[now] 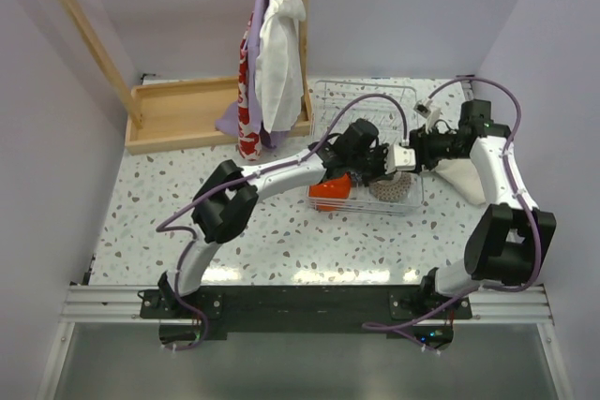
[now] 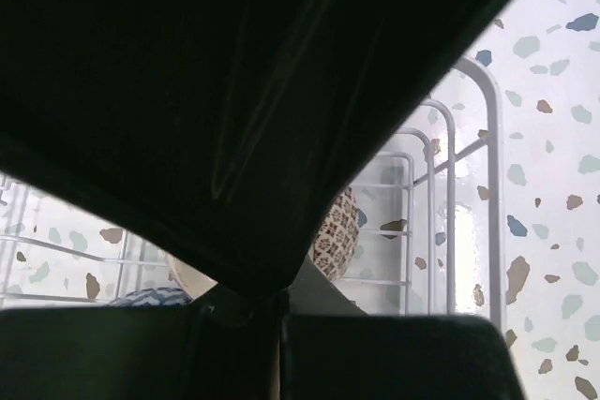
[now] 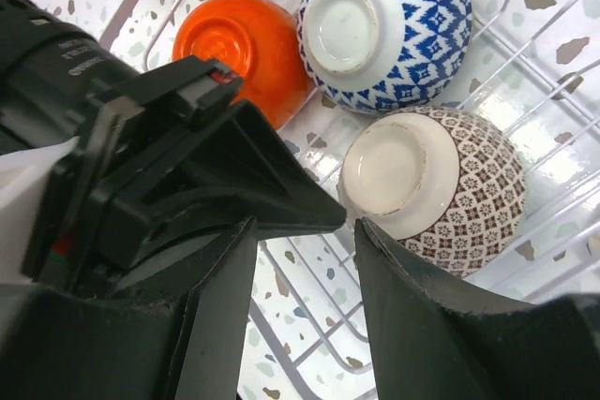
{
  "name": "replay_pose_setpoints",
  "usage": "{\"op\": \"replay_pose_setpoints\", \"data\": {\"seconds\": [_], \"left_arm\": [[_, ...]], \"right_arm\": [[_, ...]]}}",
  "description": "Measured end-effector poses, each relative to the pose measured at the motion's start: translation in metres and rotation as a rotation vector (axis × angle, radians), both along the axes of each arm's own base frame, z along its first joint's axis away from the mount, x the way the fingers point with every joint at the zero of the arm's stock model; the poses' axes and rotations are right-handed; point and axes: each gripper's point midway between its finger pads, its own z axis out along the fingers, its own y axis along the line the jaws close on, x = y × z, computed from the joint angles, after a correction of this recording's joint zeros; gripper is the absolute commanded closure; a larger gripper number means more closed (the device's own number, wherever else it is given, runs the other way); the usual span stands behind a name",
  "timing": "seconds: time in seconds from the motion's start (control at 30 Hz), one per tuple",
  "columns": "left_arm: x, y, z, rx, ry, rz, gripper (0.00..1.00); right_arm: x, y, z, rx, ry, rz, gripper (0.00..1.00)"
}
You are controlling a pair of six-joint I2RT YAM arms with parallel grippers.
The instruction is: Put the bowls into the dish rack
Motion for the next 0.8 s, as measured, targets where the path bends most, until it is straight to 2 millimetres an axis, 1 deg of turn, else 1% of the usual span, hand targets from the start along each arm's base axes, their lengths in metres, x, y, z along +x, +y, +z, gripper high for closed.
{"op": "replay_pose_setpoints", "data": {"seconds": [0.13, 0.3, 0.33, 0.37, 0.4, 0.43, 0.47, 0.5, 0.53, 0.6, 0.67, 0.73, 0.8], "left_arm": [[0.005, -0.006, 0.000, -0.010, -0.002, 0.012, 1.00], [0.008, -0.008, 0.008, -0.024, -0.012, 0.012, 1.00], [0.007, -0.006, 0.009, -0.018, -0.009, 0.011, 0.92], [0.006, -0.003, 0.011, -0.014, -0.007, 0.011, 0.83], [0.003, 0.001, 0.014, -0.009, -0.008, 0.007, 0.74], [-0.001, 0.009, 0.017, 0.003, -0.007, 0.003, 0.61], [-0.005, 0.018, 0.024, 0.011, -0.012, -0.001, 0.56], [-0.010, 0.027, 0.033, 0.014, -0.021, -0.003, 0.52], [-0.014, 0.036, 0.046, 0.013, -0.031, -0.005, 0.29], [-0.023, 0.051, 0.076, -0.015, -0.073, -0.006, 0.17], [-0.031, 0.065, 0.105, -0.047, -0.107, 0.000, 0.01], [-0.039, 0.078, 0.133, -0.083, -0.153, 0.001, 0.00], [-0.047, 0.088, 0.155, -0.111, -0.186, 0.000, 0.00]], "right_arm": [[0.001, -0.004, 0.013, -0.027, -0.053, -0.026, 0.50], [0.004, -0.011, 0.030, -0.048, -0.104, -0.094, 0.48], [0.004, -0.014, 0.035, -0.058, -0.116, -0.115, 0.45], [0.004, -0.016, 0.040, -0.066, -0.130, -0.135, 0.35], [0.005, -0.019, 0.046, -0.078, -0.149, -0.163, 0.31], [0.006, -0.022, 0.051, -0.088, -0.164, -0.195, 0.22], [0.006, -0.026, 0.058, -0.105, -0.183, -0.230, 0.01], [0.007, -0.030, 0.063, -0.120, -0.200, -0.266, 0.01], [0.008, -0.034, 0.068, -0.134, -0.209, -0.309, 0.01], [0.010, -0.044, 0.076, -0.166, -0.233, -0.385, 0.01], [0.011, -0.053, 0.080, -0.189, -0.231, -0.462, 0.01], [0.012, -0.065, 0.079, -0.220, -0.213, -0.546, 0.01], [0.012, -0.077, 0.075, -0.260, -0.189, -0.624, 0.01]]}}
